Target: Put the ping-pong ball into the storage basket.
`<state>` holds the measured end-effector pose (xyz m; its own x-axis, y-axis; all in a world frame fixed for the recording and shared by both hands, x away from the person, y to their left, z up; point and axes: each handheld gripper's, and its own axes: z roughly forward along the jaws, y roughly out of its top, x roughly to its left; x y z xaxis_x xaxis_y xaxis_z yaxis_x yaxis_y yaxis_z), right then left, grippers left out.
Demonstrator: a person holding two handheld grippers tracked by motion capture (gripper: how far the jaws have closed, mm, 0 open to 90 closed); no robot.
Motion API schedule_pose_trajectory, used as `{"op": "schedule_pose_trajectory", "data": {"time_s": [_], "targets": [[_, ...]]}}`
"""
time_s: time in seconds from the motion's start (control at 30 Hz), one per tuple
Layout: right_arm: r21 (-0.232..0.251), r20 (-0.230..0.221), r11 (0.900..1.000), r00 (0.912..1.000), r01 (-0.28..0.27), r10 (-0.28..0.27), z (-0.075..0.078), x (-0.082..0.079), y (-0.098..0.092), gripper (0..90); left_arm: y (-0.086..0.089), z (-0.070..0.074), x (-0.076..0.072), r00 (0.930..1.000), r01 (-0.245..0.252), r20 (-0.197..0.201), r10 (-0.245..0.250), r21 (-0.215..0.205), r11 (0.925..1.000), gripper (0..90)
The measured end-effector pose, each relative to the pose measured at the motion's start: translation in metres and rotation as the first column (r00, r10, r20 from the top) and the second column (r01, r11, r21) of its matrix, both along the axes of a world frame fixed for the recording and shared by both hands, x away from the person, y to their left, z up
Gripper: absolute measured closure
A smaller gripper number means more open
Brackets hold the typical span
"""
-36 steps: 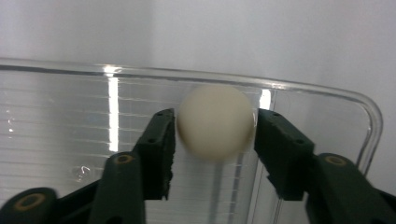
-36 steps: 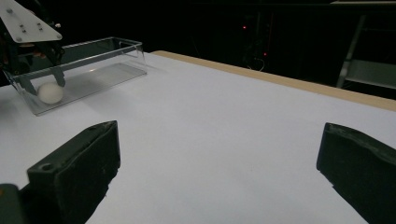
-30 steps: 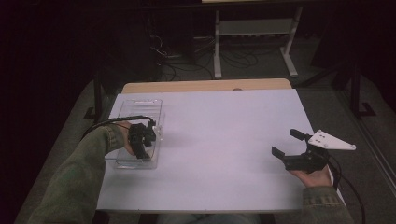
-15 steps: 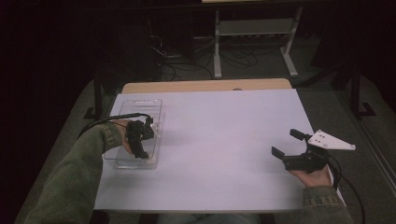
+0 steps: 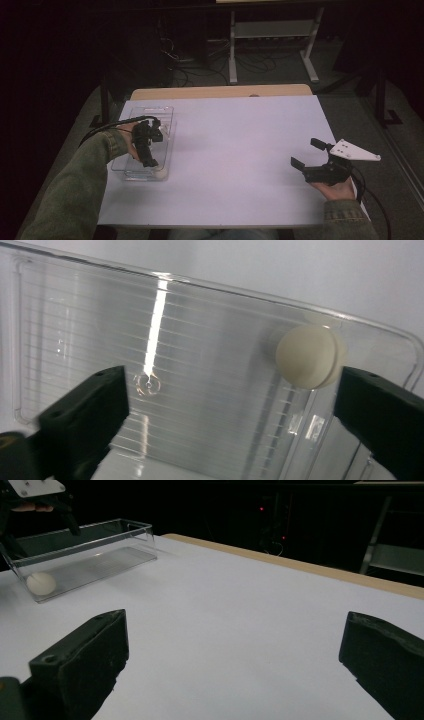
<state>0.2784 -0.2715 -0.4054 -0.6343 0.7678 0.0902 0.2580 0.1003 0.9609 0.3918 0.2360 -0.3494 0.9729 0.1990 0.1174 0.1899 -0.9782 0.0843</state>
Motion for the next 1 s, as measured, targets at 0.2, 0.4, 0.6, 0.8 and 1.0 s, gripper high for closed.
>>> {"op": "schedule_pose_trajectory", "data": {"time_s": [0.2,0.4,0.6,0.8,1.0], "targets": [[-0.002,0.002,1.0,1.0,0.0,0.0,0.0,0.0,0.0,0.0,0.004,0.01,-0.004,0.9998,-0.012,-0.014,0.011,-0.067,0.9976,0.0],[-0.007,0.0,1.0,1.0,-0.004,0.004,0.0,0.0,0.001,0.0,0.012,0.016,-0.009,0.9997,-0.025,0.001,0.025,-0.12,0.9925,0.0],[-0.003,0.002,1.0,1.0,-0.001,0.001,0.0,0.0,0.001,0.0,0.022,0.023,-0.013,0.9981,-0.056,0.014,0.06,-0.177,0.9825,0.0],[-0.003,0.001,1.0,1.0,0.001,-0.001,0.0,0.0,0.0,0.0,0.03,0.031,-0.022,0.9962,-0.06,0.047,0.074,-0.259,0.9642,0.0],[-0.001,0.002,1.0,1.0,0.001,-0.001,0.001,-0.001,0.0,0.0,0.042,0.033,-0.028,0.9888,-0.081,0.088,0.121,-0.358,0.9302,0.0]]}}
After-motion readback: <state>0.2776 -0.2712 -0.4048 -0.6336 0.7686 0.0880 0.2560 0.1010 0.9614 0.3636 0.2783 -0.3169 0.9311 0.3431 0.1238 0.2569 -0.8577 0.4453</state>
